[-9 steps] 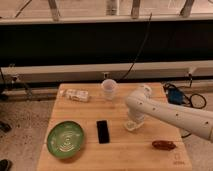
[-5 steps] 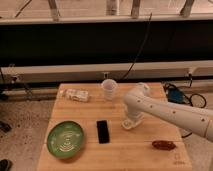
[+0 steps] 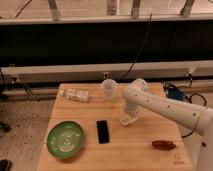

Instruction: Wipe the white sponge on the table

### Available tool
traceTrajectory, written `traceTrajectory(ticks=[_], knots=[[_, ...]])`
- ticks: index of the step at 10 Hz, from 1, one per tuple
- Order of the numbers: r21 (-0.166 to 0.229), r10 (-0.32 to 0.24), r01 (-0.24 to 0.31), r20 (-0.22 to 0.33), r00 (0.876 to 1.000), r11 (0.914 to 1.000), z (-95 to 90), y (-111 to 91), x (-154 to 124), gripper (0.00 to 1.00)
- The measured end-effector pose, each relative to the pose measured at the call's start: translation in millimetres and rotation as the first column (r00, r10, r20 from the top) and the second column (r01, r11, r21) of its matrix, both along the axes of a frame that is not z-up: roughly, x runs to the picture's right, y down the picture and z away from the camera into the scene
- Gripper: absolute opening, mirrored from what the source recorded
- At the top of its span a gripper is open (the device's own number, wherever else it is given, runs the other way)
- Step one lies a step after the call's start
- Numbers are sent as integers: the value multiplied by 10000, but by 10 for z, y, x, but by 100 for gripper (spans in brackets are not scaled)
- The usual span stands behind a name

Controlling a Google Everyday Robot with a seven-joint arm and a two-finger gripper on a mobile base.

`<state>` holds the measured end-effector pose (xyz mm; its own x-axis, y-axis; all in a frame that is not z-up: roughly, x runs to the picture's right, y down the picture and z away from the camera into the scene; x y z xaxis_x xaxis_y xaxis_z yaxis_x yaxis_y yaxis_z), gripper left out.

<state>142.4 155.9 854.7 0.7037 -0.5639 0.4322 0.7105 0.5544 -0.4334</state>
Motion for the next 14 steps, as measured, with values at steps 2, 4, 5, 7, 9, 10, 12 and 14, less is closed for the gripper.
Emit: traceTrajectory(ticks=[2, 4, 5, 7, 9, 10, 12, 14], knots=[[11, 154, -154, -130, 9998, 9999, 122, -151, 34, 0], [12, 358, -358, -366, 9987, 9994, 194, -240, 156, 0], [18, 508, -508, -573, 9971, 9987, 223, -282, 298, 0], [2, 733, -735, -875, 9935, 9973, 235, -291, 534, 0], [-53, 975, -988, -1209, 9879, 9951, 217, -244, 806, 0], [-106, 1020, -1043, -1299, 9863, 9945, 192, -187, 883, 0], [-228, 1079, -1117, -1303, 9856, 9935, 100, -51, 1010, 0], [-357, 862, -901, -990, 9913, 9953, -54, 111, 1006, 0]])
